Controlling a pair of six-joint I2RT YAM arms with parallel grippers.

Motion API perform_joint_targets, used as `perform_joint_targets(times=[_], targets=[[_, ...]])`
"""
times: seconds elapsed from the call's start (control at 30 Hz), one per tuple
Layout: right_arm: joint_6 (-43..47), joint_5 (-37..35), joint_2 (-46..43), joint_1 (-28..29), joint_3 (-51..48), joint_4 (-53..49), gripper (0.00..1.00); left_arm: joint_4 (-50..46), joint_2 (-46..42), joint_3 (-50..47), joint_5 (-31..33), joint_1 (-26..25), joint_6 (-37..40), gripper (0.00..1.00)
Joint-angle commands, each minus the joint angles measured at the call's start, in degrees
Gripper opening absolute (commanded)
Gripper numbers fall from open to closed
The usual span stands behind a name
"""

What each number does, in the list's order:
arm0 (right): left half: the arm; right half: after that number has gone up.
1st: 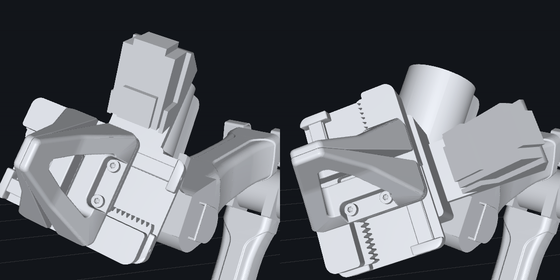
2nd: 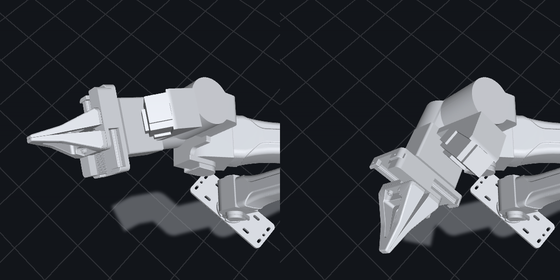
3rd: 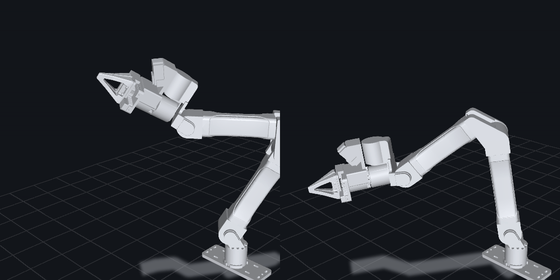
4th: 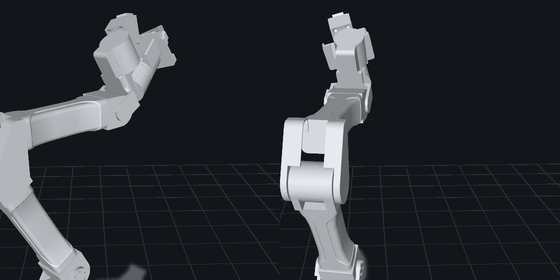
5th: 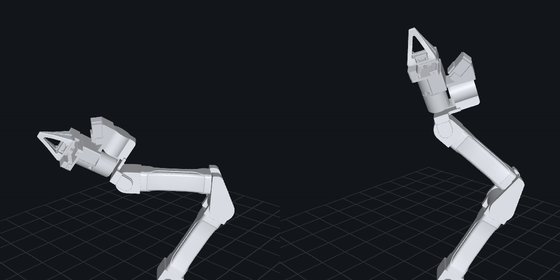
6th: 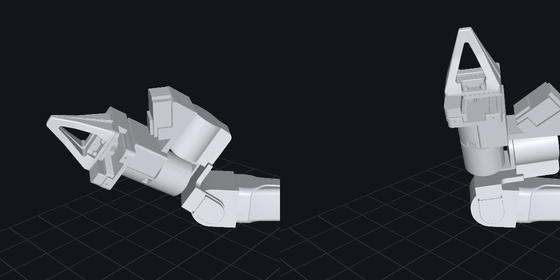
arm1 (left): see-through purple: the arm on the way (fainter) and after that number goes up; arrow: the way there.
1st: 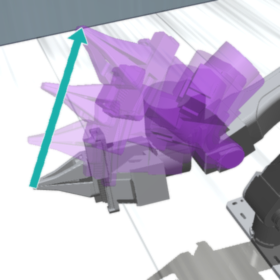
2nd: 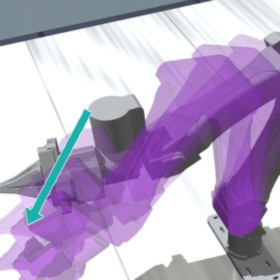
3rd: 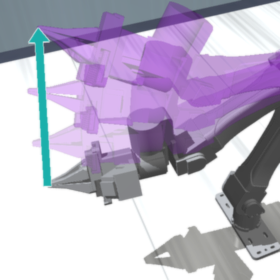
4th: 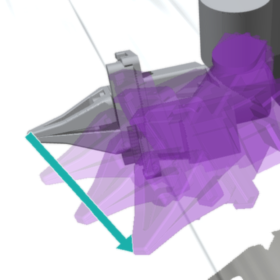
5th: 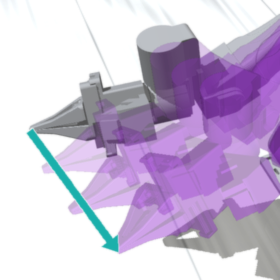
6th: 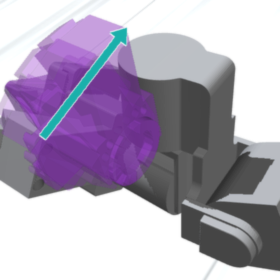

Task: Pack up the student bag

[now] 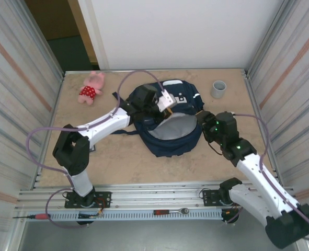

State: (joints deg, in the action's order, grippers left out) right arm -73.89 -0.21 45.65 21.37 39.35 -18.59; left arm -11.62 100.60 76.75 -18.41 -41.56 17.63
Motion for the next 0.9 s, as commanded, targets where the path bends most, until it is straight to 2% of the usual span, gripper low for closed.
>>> perform_joint_targets(times=[0.0,0.13,0.27,0.33,0.47,0.6,0.7,0.87], targets=[[9.9,2.2,-2.1,-2.3,1.1,-9.8,0.64,0.4,0.4,-5.7,1.3,-1.4,-3.1,0.03],[13.5,2.8,-1.2,-3.0,1.6,-9.8,0.64,4.6,0.1,-10.0,0.5,-3.5,-6.5,0.24],[20.4,6.6,2.3,-2.9,3.4,-7.3,0.65,1.6,-1.3,-8.4,-1.4,-3.1,-7.8,0.45],[28.7,10.2,4.7,-2.1,5.5,-5.5,0.65,-0.2,-3.6,-7.1,-2.5,-1.8,-8.9,0.56],[49.0,9.3,10.7,5.2,14.0,-11.0,0.66,-2.3,-9.7,-5.4,-7.2,4.4,-14.2,0.72],[68.2,6.8,20.8,13.8,23.3,-18.0,0.67,-4.2,-15.4,-6.8,-8.7,12.4,-19.7,0.77],[78.9,5.1,27.8,19.6,27.4,-20.6,0.69,-5.1,-19.1,-10.3,-8.9,18.2,-21.6,0.79],[88.4,2.5,38.5,26.1,31.5,-22.2,0.76,-4.9,-23.4,-17.4,-10.0,26.4,-25.2,0.79]])
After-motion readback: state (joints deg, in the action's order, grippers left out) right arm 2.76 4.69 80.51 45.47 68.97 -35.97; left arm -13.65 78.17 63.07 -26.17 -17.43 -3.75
